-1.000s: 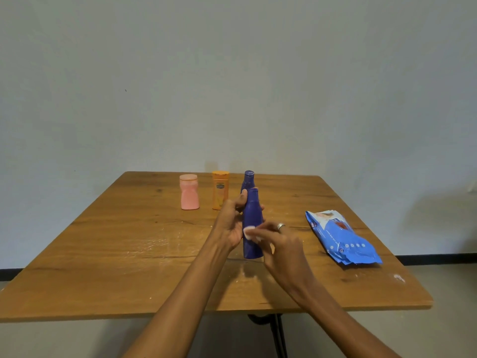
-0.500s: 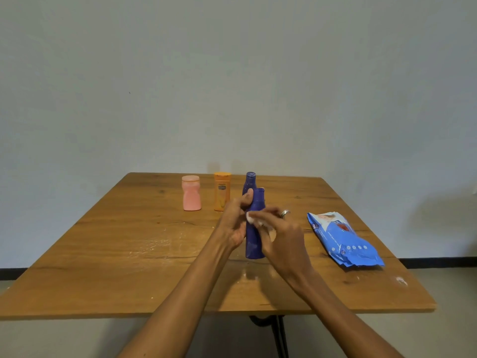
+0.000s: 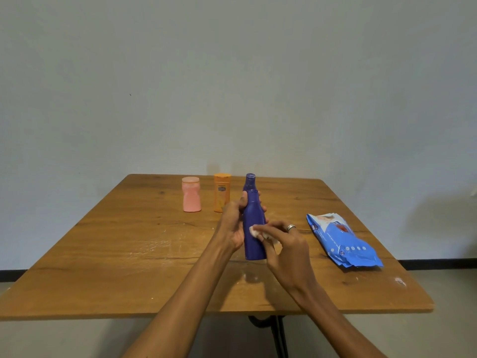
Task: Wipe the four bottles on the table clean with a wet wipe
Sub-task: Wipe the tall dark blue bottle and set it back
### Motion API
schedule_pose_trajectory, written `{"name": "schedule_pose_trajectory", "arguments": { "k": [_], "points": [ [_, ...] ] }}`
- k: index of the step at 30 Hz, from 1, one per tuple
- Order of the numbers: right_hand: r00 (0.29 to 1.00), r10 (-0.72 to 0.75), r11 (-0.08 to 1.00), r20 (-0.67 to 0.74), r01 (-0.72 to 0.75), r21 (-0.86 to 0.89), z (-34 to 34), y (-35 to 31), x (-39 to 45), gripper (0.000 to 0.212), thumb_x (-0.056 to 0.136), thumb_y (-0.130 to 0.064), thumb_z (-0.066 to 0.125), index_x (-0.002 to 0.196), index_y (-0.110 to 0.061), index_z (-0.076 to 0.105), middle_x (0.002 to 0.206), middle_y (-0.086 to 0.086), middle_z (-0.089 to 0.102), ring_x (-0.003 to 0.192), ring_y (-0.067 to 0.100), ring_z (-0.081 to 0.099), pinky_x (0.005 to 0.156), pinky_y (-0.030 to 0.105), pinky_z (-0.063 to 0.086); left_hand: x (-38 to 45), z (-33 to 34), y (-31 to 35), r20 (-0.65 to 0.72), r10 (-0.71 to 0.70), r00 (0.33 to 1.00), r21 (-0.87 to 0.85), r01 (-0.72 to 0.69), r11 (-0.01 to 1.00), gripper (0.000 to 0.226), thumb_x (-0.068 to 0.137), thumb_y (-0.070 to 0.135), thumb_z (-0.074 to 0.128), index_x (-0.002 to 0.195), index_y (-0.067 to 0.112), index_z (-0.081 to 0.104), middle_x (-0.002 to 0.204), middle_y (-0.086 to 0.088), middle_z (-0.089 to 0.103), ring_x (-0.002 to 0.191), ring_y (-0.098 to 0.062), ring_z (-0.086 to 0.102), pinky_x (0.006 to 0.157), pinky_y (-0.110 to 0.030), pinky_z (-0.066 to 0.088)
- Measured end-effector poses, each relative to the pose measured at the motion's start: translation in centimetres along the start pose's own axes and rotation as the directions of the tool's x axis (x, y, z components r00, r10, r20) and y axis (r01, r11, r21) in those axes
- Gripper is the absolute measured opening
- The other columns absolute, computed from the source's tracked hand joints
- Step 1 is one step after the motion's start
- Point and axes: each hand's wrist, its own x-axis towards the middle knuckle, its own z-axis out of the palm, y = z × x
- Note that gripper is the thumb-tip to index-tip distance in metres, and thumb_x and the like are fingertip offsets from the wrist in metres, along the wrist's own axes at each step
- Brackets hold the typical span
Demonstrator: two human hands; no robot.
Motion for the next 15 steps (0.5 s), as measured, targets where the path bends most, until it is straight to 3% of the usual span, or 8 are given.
{"name": "schedule_pose_trajectory", "arguments": {
  "k": [3, 6, 10, 13, 15],
  "points": [
    [0.995, -0.057, 0.996, 0.082, 0.063, -0.070, 0.1, 0.0, -1.6, 0.037, 0.087, -0.019, 0.073, 0.121, -0.034, 0.067, 0.118, -0.007, 0.055, 0.107, -0.003, 0.051, 0.081, 0.007, 0.049, -0.1, -0.1, 0.1, -0.005, -0.004, 1.000, 0.013, 0.004, 1.000, 0.044, 0.098, 0.036, 0.057, 0.128, 0.003, 0.059, 0.086, -0.013, 0.070, 0.071, -0.026, 0.067, 0.073, -0.043, 0.054],
    [0.987, -0.095, 0.992, 0.131, 0.105, -0.072, 0.0, 0.5, -3.5, 0.041, 0.083, -0.016, 0.078, 0.118, -0.035, 0.068, 0.114, -0.011, 0.055, 0.106, 0.000, 0.053, 0.080, 0.015, 0.053, -0.1, -0.5, 0.3, -0.017, -0.002, 1.000, 0.034, 0.002, 0.999, 0.037, 0.099, 0.035, 0.058, 0.121, 0.006, 0.061, 0.088, -0.013, 0.070, 0.072, -0.026, 0.067, 0.077, -0.043, 0.052],
    [1.000, 0.000, 1.000, 0.005, 0.000, 0.011, -0.4, 1.4, -3.6, 0.039, 0.086, -0.012, 0.076, 0.115, -0.037, 0.070, 0.111, -0.014, 0.056, 0.110, 0.002, 0.057, 0.079, 0.021, 0.056, -0.1, -0.8, 0.2, -0.009, -0.008, 1.000, -0.033, 0.007, 0.999, 0.032, 0.102, 0.034, 0.054, 0.112, 0.005, 0.064, 0.089, -0.012, 0.069, 0.075, -0.025, 0.066, 0.073, -0.042, 0.056],
    [0.997, 0.044, 0.997, -0.060, -0.040, 0.066, -0.8, 1.3, -2.1, 0.032, 0.089, -0.017, 0.074, 0.115, -0.036, 0.070, 0.109, -0.015, 0.061, 0.107, 0.005, 0.060, 0.080, 0.024, 0.056, -0.4, -0.3, 0.1, 0.003, 0.020, 1.000, -0.021, -0.020, 1.000, 0.036, 0.104, 0.032, 0.051, 0.120, 0.003, 0.062, 0.092, -0.009, 0.068, 0.079, -0.024, 0.067, 0.071, -0.042, 0.059],
    [0.996, 0.046, 0.993, -0.080, -0.037, 0.108, -0.8, 0.9, -0.5, 0.027, 0.091, -0.018, 0.073, 0.113, -0.032, 0.071, 0.110, -0.012, 0.063, 0.107, 0.006, 0.061, 0.080, 0.019, 0.054, -0.8, 0.3, -0.3, 0.014, 0.032, 0.999, 0.042, -0.032, 0.999, 0.040, 0.104, 0.033, 0.049, 0.125, 0.000, 0.060, 0.094, -0.010, 0.068, 0.081, -0.023, 0.068, 0.072, -0.039, 0.060]
  ]
}}
